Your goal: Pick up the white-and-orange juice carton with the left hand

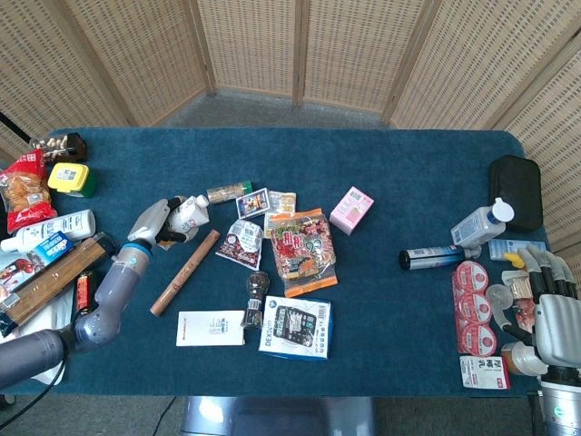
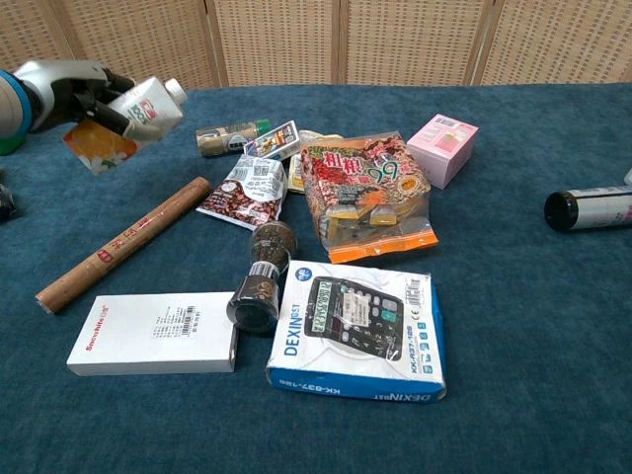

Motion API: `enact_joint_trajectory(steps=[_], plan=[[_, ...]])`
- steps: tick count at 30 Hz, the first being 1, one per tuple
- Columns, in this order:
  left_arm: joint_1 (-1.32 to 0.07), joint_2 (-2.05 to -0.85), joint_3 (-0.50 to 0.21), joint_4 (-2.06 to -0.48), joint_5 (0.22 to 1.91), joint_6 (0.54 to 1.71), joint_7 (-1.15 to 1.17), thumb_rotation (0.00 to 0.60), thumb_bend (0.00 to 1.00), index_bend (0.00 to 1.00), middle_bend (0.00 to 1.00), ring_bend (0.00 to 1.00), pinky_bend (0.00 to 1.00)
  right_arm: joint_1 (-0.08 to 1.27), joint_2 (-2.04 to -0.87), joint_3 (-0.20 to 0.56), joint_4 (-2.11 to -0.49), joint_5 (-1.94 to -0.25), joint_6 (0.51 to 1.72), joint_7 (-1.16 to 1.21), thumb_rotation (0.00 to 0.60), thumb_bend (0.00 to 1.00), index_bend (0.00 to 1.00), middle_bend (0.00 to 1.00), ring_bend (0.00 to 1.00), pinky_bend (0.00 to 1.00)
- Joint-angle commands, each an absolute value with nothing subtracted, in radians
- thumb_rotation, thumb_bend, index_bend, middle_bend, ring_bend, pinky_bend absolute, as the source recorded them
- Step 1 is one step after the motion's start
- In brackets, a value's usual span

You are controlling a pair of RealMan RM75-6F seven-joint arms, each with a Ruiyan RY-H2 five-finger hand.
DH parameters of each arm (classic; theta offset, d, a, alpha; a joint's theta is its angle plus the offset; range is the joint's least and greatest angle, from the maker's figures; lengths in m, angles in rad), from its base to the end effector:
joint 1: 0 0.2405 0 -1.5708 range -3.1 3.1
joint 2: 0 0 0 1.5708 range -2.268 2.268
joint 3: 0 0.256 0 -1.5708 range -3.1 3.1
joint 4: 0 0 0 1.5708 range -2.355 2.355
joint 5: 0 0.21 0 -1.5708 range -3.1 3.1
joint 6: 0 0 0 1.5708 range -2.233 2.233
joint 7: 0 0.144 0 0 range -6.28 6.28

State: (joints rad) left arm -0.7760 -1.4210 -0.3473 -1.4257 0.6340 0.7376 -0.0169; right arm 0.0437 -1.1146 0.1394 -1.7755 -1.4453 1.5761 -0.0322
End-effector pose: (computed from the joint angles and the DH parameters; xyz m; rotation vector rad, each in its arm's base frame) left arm -0.1858 0.4020 0.0356 -1.3180 -1.6508 -1.0213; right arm -0.2820 -0.1830 0.1747 1.1835 -0.9152 1.0530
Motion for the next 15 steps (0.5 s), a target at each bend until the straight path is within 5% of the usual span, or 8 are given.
enact_joint_trajectory(steps=[1,15], plan=[[-0.733,-1.294,-0.402,-1.570,0.666,0.791,-0.054,0.600,0.69,0.48,0.48,0.79,0.77,0.045,-1.117,0.139,-1.770,-1.448,1.573,-0.024,0.589,0.32,0.00,0.08,0.00,0.00],[-0.670,-0.908,-0.611,-1.976,0.653,0.892,-0.148,0.600,0.67,0.47,0.47,0.78,0.76,0.054,-1.159,0.131,-1.703,-1.463,1.556,0.043,0.586,0.32,0.00,0.08,0.00,0.00]])
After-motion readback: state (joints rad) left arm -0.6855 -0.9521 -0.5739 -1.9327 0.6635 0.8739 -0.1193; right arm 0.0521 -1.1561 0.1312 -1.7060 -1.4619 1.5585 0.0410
